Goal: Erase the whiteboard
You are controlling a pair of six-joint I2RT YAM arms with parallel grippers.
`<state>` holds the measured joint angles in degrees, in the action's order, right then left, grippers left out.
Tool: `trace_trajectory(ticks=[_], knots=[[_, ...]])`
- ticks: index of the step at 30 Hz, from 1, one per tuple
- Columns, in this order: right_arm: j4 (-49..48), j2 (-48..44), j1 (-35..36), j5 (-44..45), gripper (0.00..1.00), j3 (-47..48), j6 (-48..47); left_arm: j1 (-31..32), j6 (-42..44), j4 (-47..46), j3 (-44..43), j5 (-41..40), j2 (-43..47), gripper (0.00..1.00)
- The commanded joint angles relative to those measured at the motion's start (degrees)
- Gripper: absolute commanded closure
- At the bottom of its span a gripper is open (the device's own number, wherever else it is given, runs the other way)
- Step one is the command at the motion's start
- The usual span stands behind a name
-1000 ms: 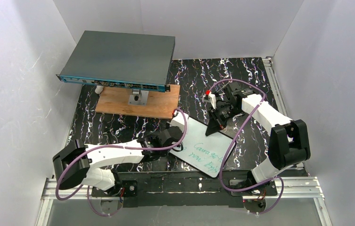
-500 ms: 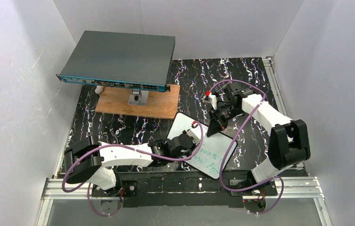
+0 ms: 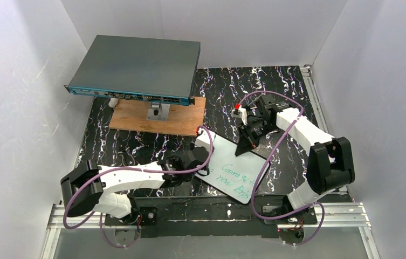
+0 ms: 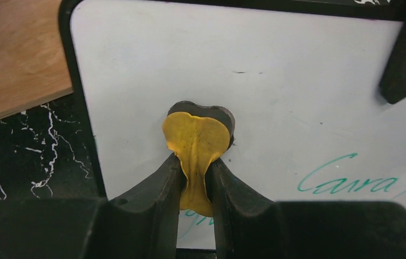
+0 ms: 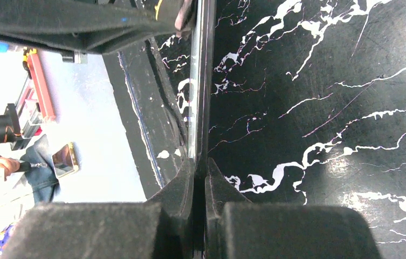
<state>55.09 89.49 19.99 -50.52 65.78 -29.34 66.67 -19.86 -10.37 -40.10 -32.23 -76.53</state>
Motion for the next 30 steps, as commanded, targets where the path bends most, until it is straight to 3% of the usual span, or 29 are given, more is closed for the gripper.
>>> trace_trajectory(ticks=[1,10,20,30], knots=[[-2.5,-0.4,1.2,-1.0,0.99,0.5,-6.2,-2.9,-2.7,2.8,3.6,-3.0,2.8,1.0],[-2.5,-0.1,1.1,-1.1,0.99,0.6,-6.2,-1.5,5.7,-8.1,7.0,13.2,2.7,1.0],[-2.5,-0.1,1.2,-1.0,0.99,0.5,-6.3,8.7,12.0,-12.5,-0.9,6.6,-8.6,1.0],[-2.4,-0.2,1.2,-1.1,0.99,0.6,-6.4,11.8,9.2,-9.3,-5.5,0.0,-12.1,1.0]])
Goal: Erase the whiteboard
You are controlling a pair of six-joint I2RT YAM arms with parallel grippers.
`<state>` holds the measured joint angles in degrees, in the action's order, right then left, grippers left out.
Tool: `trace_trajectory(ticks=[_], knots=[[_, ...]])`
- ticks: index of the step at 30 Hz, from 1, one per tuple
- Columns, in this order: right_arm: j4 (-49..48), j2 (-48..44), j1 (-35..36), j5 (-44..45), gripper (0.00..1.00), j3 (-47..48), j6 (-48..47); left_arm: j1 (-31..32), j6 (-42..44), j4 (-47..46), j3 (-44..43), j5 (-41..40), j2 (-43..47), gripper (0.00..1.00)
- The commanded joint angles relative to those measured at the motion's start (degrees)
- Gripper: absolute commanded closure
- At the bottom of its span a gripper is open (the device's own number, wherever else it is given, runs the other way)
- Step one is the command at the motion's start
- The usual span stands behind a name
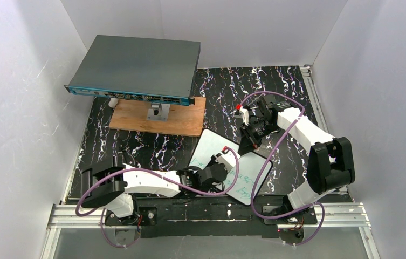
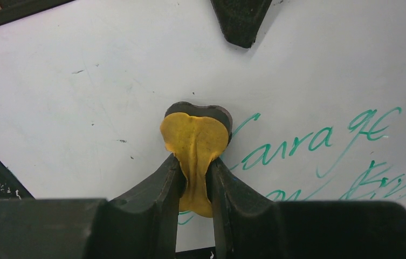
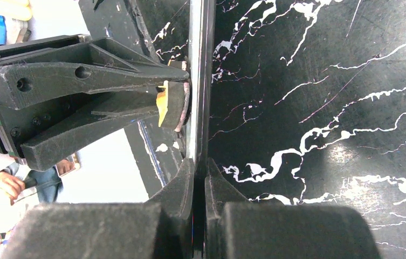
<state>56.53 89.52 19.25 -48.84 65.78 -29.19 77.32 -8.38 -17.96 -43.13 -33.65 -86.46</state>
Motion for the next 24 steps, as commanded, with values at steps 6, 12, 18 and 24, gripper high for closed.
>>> trace_trajectory(ticks=[6,12,18,24], knots=[[-3.8,-0.2,1.9,-2.9,0.99,0.6,-6.6,3.2,-2.8,-0.8,-4.7,2.8,-4.0,1.0],[-3.7,-0.3,1.9,-2.9,0.99,0.6,-6.6,3.8,-2.4,-1.8,-4.2,3.7,-3.9,1.0],[-3.7,-0.3,1.9,-2.9,0.99,0.6,-6.6,1.6,-3.1,-0.7,-1.0,-2.3,-0.2,1.0],[-3.7,-0.3,1.9,-2.8,0.99,0.6,-6.6,-3.2,-8.2,7.4,-0.6,-3.6,2.2,1.0]])
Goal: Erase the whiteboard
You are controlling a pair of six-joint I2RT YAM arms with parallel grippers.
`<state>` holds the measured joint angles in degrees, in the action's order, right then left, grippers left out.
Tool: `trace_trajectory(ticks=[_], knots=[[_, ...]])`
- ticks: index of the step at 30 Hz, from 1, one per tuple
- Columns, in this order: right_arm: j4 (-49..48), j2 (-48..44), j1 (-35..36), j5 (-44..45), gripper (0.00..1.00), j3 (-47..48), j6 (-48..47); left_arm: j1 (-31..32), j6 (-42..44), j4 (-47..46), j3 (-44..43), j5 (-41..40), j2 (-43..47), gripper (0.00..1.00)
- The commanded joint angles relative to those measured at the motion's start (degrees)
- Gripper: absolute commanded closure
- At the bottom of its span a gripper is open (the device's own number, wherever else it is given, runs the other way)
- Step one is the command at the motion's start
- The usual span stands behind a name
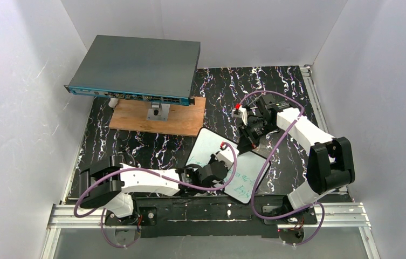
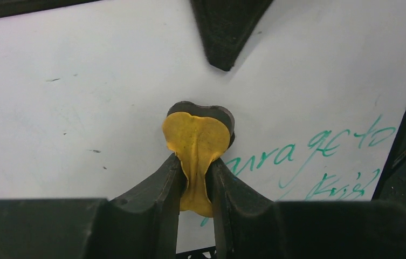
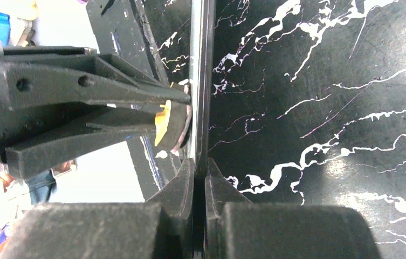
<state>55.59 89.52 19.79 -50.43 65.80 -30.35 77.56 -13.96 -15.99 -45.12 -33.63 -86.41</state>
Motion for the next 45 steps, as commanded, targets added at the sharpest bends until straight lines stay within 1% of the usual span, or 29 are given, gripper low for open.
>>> trace_trajectory(ticks=[1,5,8,9,11,12,13,15,17,21,23,25,28,29,32,34,36,37,39,42,45], knots=[[-2.8,-0.2,1.4,-1.3,0.99,0.6,-5.4,-3.4,-2.6,5.8,1.4,-4.0,2.3,1.0],[-2.8,-0.2,1.3,-1.2,0.99,0.5,-5.4,-3.5,-2.6,8.4,0.2,-4.5,1.6,1.0],[-2.9,-0.2,1.3,-1.2,0.99,0.5,-5.5,-3.0,-0.6,8.6,-0.7,-2.7,1.1,1.0],[-2.9,-0.1,1.3,-1.2,0.99,0.5,-5.5,-2.5,2.0,7.3,-0.4,-0.4,1.1,1.0],[-2.9,-0.1,1.4,-1.2,0.99,0.5,-5.4,-0.7,9.2,0.8,1.2,6.4,1.1,1.0],[-2.9,0.0,1.4,-1.2,0.99,0.5,-5.4,0.0,12.0,-1.0,1.8,9.5,0.9,1.0],[-2.9,0.0,1.4,-1.2,0.99,0.6,-5.5,0.2,13.4,-1.8,1.9,13.0,0.5,1.0],[-2.9,0.1,1.3,-1.2,0.99,0.6,-5.4,0.3,15.9,-1.8,0.9,17.0,-0.8,1.0],[-2.9,0.1,1.3,-1.2,0.99,0.5,-5.5,0.5,17.6,-1.6,-0.1,19.0,-2.2,1.0],[-2.9,0.2,1.4,-1.3,0.99,0.5,-5.4,0.4,19.0,-1.6,-2.3,19.3,-3.4,1.0],[-2.8,0.3,1.4,-1.2,0.99,0.6,-5.5,0.4,18.3,-0.9,-3.5,17.3,-3.7,1.0],[-2.8,0.2,1.3,-1.2,0.99,0.6,-5.5,0.1,15.7,1.2,-5.3,12.5,-3.9,1.0],[-2.8,0.1,1.3,-1.3,0.99,0.6,-5.4,-1.8,7.9,5.1,-6.2,5.0,-3.3,1.0],[-2.8,0.1,1.4,-1.3,0.99,0.6,-5.5,-3.1,5.1,6.7,-6.1,3.7,-2.6,1.0],[-2.8,0.0,1.4,-1.3,0.99,0.6,-5.5,-6.7,-2.6,10.4,-4.4,1.9,-0.5,1.0],[-2.8,0.0,1.3,-1.3,0.99,0.5,-5.5,-7.8,-4.6,11.0,-2.8,1.4,0.6,1.0],[-2.8,0.0,1.4,-1.3,0.99,0.6,-5.4,-8.1,-4.8,11.2,-1.8,0.9,1.1,1.0],[-2.8,0.0,1.3,-1.2,0.99,0.6,-5.5,-8.1,-4.1,11.0,-1.5,0.9,1.3,1.0],[-2.8,0.0,1.3,-1.3,0.99,0.6,-5.5,-8.1,-0.2,9.1,-0.8,3.8,1.5,1.0],[-2.8,0.0,1.4,-1.3,0.99,0.6,-5.5,-7.5,8.6,5.0,0.3,10.8,1.6,1.0],[-2.8,0.1,1.3,-1.3,0.99,0.5,-5.4,-4.4,18.9,-1.1,2.0,14.9,1.6,1.0]])
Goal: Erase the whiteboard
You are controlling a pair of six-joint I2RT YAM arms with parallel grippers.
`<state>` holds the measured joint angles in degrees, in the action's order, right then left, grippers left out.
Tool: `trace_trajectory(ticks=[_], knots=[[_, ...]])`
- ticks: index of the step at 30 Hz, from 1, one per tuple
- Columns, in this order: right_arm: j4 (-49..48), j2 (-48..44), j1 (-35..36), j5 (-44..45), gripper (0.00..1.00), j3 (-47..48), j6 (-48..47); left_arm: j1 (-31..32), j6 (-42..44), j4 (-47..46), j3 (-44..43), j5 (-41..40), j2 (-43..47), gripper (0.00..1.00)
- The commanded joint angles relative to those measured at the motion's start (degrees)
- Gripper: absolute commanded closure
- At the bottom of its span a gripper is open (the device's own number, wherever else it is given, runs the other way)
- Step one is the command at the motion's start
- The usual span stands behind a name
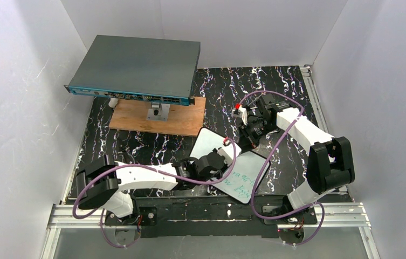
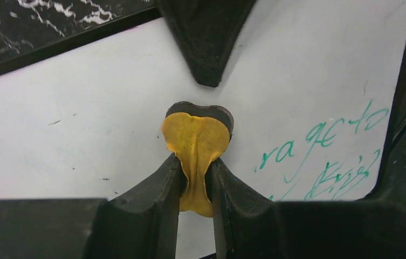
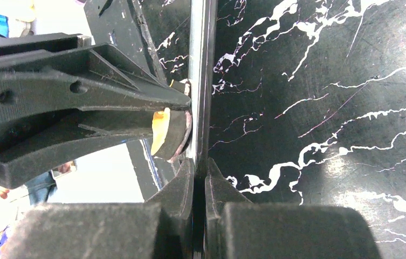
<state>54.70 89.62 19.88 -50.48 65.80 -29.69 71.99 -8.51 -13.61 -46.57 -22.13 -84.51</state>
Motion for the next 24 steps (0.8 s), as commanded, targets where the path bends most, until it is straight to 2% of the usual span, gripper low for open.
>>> trace_trajectory(ticks=[1,5,8,12,15,17,20,24], knots=[[-1.9,0.0,1.2,-1.2,0.99,0.5,-6.1,2.0,15.6,-4.9,3.7,4.7,-0.4,1.0],[-1.8,0.0,1.3,-1.1,0.99,0.5,-6.1,3.1,17.8,-7.7,3.7,8.6,-0.9,1.0],[-1.8,-0.1,1.2,-1.0,0.99,0.4,-6.1,3.0,15.0,-9.4,4.3,7.1,-0.7,1.0],[-1.6,-0.1,1.2,-1.2,0.99,0.5,-6.4,1.0,4.8,-6.3,4.2,-4.5,0.1,1.0],[-1.5,0.2,1.2,-1.2,0.99,0.6,-6.6,-2.8,-5.8,-3.8,6.5,-6.8,2.8,1.0],[-1.3,0.4,1.2,-1.1,0.99,0.8,-6.8,-4.8,-9.1,-3.1,8.0,-6.7,4.4,1.0],[-1.3,0.7,1.3,-1.2,0.99,0.9,-6.8,-5.0,-7.0,-2.9,8.4,-5.5,4.8,1.0],[-1.3,0.8,1.3,-1.2,0.99,0.8,-6.6,-3.8,1.0,-8.2,9.1,2.0,4.4,1.0]])
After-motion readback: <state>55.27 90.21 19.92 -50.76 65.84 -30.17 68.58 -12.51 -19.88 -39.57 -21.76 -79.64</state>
